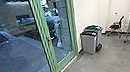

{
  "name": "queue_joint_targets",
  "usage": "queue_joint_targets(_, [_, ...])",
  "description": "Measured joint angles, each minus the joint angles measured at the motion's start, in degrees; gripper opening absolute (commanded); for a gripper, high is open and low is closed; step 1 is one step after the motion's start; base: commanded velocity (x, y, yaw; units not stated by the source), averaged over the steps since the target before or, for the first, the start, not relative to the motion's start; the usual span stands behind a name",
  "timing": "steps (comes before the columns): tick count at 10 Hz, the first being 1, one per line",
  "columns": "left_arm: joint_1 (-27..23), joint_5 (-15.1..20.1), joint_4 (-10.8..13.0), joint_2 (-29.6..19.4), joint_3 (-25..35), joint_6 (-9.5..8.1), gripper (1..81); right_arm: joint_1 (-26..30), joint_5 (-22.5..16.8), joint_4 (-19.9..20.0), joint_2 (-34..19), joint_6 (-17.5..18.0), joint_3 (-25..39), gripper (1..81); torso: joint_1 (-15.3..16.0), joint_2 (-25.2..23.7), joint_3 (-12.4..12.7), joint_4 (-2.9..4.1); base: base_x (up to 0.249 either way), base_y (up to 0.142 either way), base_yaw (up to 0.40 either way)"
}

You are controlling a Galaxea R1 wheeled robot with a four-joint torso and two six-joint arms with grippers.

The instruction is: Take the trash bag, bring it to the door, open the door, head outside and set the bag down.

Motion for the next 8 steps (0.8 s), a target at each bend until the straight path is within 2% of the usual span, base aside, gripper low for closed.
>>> queue_joint_targets(2, [0.0, 0.0, 0.0, 0.0, 0.0, 0.0, 1.0, 0.0, 0.0, 0.0, 0.1, 0.0, -0.4, 81.1, 0.0, 0.0, 0.0, 0.0, 0.159, 0.0, 0.0])
queue_joint_targets(8, [0.0, 0.1, 0.0, 0.2, 0.0, 0.0, 1.0, 0.0, 0.0, 0.0, 0.6, 0.0, -0.4, 81.1, 0.0, 0.0, 0.0, 0.0, 0.159, -0.064, 0.0])
